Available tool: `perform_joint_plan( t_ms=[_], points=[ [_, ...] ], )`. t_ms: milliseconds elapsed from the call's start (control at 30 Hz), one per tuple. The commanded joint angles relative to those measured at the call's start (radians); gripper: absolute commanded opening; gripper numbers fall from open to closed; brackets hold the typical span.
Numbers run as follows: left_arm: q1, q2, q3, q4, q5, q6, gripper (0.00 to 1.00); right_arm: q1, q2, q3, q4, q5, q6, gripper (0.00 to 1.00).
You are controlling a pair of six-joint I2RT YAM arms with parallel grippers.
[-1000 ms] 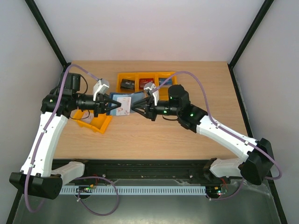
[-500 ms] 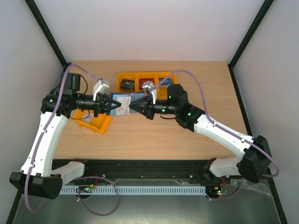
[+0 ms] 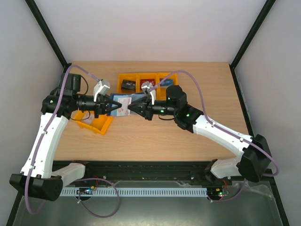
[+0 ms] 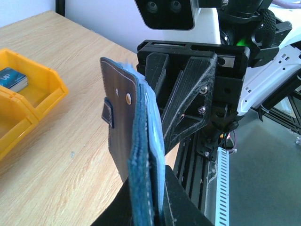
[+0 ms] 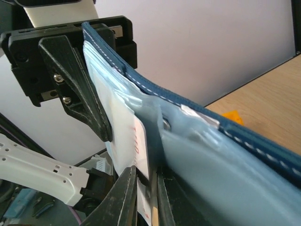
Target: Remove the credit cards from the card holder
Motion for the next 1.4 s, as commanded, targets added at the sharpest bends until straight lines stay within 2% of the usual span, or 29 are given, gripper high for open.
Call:
perform_joint_plan(
  t_ms=[0,133,200,467,533,800,1133,1367],
  points=[
    [-0.011,-0.017,-0.004,-0.021,0.100,0.018,0.02,0.008,0.024,0.032,0.142,-0.014,0.053,0.11],
    [-0.011,-0.018,-0.010,-0.014,0.098,0.012,0.02,0.008,0.017,0.007,0.191,-0.041,0.086,0.02],
    [-0.011,-0.018,-0.014,-0.008,0.094,0.002,0.03,0.008,0.004,-0.006,0.199,-0.047,0.088,0.02],
    [-0.009,-0.029,-0.042,-0.027,0.083,0.008,0.20,-0.018,-0.063,-0.035,0.135,-0.033,0.058,0.02],
    [-0.009,-0.033,-0.047,-0.033,0.085,0.013,0.20,-0.032,-0.074,-0.034,0.113,-0.035,0.051,0.02],
    [-0.001,-0.046,-0.058,-0.043,0.088,0.032,0.04,-0.069,-0.112,-0.028,-0.002,-0.015,-0.003,0.02],
    [0.011,-0.046,-0.068,-0.032,0.101,0.018,0.08,-0.094,-0.127,-0.037,-0.075,-0.015,-0.033,0.02],
    [0.012,-0.047,-0.077,-0.020,0.099,0.002,0.16,-0.094,-0.124,-0.043,-0.050,-0.045,-0.019,0.02]
  ],
)
